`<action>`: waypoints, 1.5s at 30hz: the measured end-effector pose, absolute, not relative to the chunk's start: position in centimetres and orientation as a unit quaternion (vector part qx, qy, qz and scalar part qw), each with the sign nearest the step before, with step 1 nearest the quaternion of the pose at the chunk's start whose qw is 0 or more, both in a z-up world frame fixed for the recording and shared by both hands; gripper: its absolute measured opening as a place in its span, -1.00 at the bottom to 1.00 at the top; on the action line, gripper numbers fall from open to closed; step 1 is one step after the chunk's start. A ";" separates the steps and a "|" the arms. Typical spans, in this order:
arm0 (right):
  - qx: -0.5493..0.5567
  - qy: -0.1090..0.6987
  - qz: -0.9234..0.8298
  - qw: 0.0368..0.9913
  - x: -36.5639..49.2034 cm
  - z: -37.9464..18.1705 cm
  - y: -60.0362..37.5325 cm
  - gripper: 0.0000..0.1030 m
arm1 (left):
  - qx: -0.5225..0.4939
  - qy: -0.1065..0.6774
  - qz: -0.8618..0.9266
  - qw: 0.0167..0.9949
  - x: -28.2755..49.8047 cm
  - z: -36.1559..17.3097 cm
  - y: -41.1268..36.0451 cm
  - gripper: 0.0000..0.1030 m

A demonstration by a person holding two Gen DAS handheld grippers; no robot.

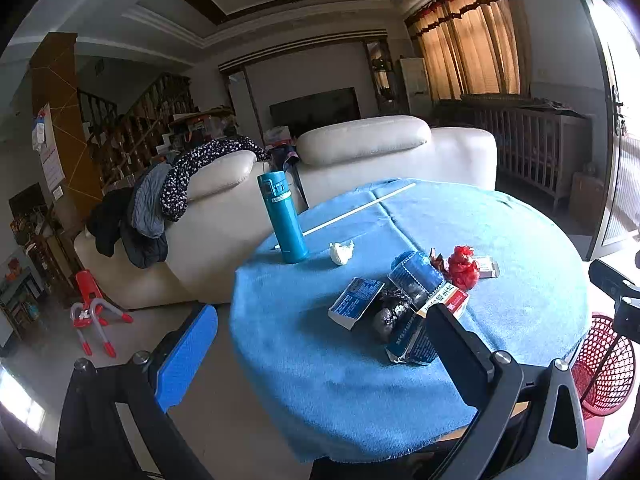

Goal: Collect trash

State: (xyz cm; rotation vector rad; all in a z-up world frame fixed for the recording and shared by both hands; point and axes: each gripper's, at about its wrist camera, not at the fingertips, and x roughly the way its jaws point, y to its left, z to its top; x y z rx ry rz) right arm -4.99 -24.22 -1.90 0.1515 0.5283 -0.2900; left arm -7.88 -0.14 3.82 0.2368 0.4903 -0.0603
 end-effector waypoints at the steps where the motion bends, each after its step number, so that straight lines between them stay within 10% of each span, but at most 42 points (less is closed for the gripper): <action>1: 0.074 0.260 -0.143 0.952 -5.0 -1.9 -24.2 1.00 | 0.117 0.243 -0.029 0.963 -7.9 3.7 -0.1 1.00; 45: 0.132 0.294 -0.032 0.946 1.9 -4.1 -25.2 1.00 | 0.072 0.357 -0.052 0.930 -2.4 -1.3 1.3 1.00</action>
